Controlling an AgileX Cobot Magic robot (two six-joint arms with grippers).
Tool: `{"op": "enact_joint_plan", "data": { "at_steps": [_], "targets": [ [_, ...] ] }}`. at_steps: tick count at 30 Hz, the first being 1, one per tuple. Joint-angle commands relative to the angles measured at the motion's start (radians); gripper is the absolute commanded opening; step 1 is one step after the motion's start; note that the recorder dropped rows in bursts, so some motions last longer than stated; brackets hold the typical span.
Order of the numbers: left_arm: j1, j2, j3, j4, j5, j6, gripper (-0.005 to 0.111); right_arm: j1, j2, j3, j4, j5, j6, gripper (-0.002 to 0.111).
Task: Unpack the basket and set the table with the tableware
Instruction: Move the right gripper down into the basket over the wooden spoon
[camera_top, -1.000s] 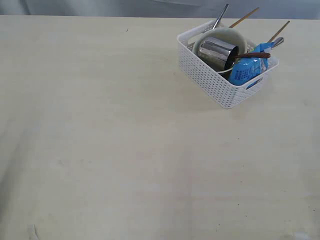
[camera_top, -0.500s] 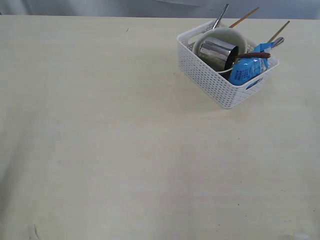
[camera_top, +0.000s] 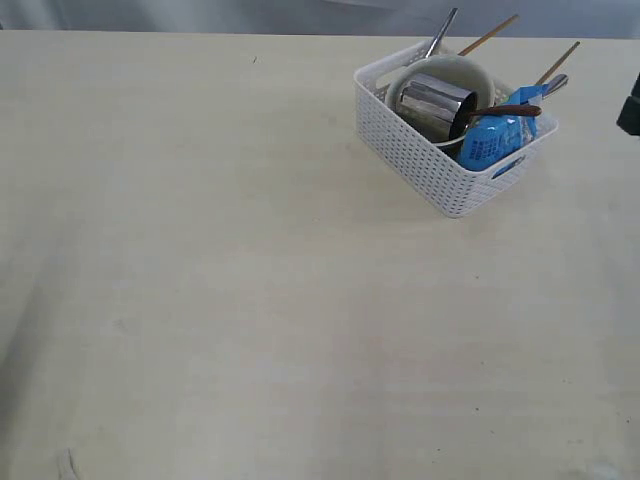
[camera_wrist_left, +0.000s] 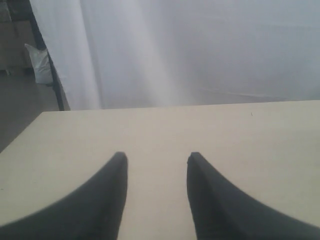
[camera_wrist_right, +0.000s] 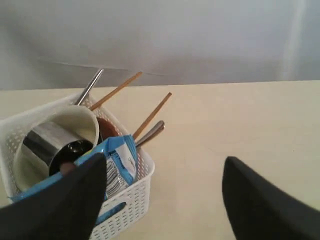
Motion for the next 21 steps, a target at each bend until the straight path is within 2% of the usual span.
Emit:
{"op": "enact_joint_plan", "data": {
  "at_steps": [1, 5, 12, 15, 21],
  "targets": [
    [-0.005, -0.001, 0.003, -0.005, -0.005, -0.005, 0.038, 0.004, 0.057, -0.044, -0.04, 0.024, -0.007, 0.079],
    [-0.005, -0.001, 0.003, -0.005, -0.005, -0.005, 0.038, 0.004, 0.088, -0.081, -0.041, 0.025, -0.009, 0.078],
    [-0.005, -0.001, 0.003, -0.005, -0.005, -0.005, 0.038, 0.004, 0.124, -0.19, -0.099, 0.13, -0.011, 0.067],
    [-0.005, -0.001, 0.003, -0.005, -0.005, -0.005, 0.038, 0.036, 0.176, -0.282, -0.096, 0.272, -0.009, 0.057],
    [-0.005, -0.001, 0.003, -0.005, -0.005, -0.005, 0.038, 0.146, 0.37, -0.572, -0.077, 0.661, -0.007, 0.059]
  ]
}}
